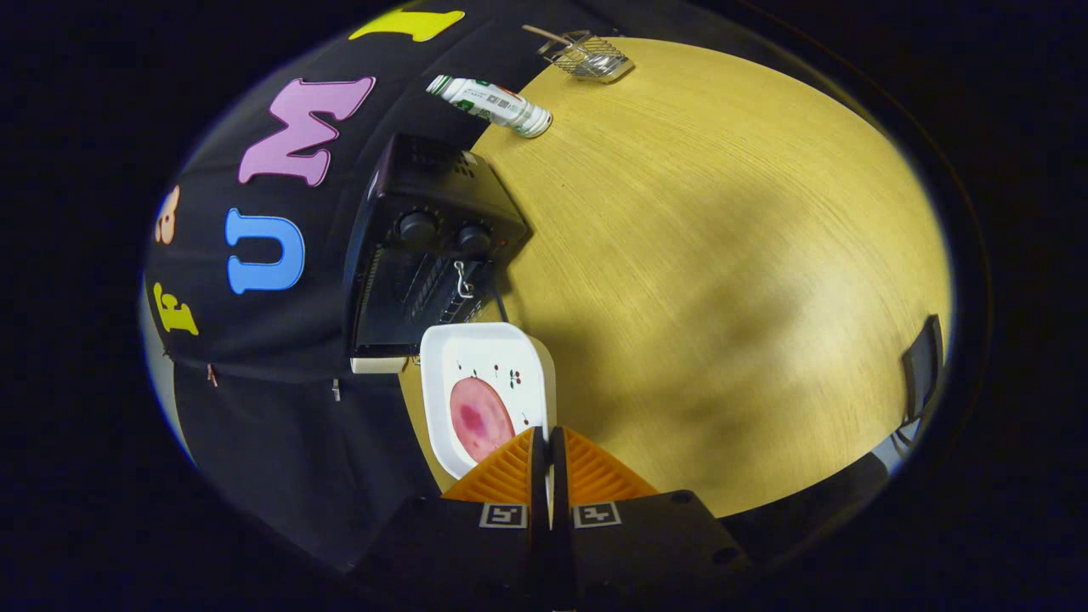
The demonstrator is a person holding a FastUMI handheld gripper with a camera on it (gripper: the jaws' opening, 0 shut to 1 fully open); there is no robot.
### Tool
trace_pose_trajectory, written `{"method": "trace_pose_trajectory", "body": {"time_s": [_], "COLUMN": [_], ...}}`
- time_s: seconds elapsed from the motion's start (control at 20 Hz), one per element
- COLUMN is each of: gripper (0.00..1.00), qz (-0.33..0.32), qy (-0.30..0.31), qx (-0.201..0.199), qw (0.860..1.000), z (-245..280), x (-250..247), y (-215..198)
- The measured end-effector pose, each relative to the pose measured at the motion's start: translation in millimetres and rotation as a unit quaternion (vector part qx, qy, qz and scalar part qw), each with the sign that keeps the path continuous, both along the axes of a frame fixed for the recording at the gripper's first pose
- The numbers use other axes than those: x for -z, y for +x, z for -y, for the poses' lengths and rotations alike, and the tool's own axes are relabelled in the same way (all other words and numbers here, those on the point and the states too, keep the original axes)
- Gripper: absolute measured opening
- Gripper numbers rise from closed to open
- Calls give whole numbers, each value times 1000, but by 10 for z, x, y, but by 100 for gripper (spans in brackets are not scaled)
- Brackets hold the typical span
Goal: Open the toaster oven, put the food inside, and close the toaster oven door.
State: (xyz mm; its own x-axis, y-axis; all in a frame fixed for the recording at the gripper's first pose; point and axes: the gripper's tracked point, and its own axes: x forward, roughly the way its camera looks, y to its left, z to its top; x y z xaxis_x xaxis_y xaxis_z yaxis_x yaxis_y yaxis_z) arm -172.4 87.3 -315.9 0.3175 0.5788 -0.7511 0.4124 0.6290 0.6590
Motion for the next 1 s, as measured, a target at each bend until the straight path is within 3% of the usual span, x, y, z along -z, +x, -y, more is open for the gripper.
{"method": "trace_pose_trajectory", "body": {"time_s": [0.25, 0.4, 0.65, 1.0], "gripper": [5, 5, 5, 5], "qz": [-21, -19, -16, -38], "qy": [17, 21, 2, -12], "qx": [84, 105, 179, 299], "qw": [996, 994, 984, 953], "z": [-645, -1022, -1433, -1707], "x": [-92, -118, -69, 135], "y": [-4, 84, 520, 1123]}}
